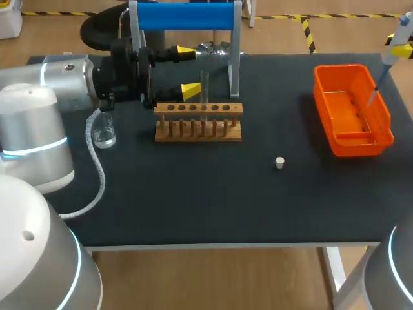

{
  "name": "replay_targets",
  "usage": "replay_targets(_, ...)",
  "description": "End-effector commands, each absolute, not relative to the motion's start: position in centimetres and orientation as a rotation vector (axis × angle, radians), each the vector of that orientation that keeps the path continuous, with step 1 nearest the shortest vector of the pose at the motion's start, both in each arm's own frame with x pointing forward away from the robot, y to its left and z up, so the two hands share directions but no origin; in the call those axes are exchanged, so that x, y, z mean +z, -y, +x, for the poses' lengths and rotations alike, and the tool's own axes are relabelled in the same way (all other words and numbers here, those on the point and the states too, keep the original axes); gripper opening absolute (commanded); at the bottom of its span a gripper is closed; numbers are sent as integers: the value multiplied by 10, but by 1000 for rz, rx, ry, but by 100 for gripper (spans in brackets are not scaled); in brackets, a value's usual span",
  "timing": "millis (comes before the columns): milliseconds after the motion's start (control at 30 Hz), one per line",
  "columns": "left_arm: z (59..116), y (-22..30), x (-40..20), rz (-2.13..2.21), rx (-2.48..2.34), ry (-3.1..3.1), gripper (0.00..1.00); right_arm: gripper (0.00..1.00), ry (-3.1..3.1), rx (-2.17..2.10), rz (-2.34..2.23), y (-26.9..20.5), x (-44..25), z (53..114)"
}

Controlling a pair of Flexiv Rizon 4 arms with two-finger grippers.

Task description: Invert the test tube, pick up the pipette, mount the tip to pipette, aspirate from beaker and dispense into the tube, eject the tip, return the pipette, and cap with the stopper.

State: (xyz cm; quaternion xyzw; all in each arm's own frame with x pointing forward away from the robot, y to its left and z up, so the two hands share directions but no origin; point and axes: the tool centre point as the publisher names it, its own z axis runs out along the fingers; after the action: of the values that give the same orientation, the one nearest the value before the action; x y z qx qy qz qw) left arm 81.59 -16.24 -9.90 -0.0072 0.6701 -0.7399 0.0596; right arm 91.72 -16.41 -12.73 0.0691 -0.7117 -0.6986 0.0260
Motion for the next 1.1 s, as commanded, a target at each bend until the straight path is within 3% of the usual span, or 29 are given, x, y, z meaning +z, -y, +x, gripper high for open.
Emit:
replay_targets(33,816,163,-99,-20,-2241,-2027,100,0,2207,-2156,210,163,-126,915)
replay_targets(333,816,163,-99,-20,-2241,-2027,100,0,2207,-2156,210,163,-126,915)
replay_targets(800,844,258,-79,51,-2259,-2082,100,0,2207,-2156,210,163,-126,915)
replay_targets(1100,854,293,-65,115,-2236,-2169,100,0,2226,-2166,176,165,-124,914)
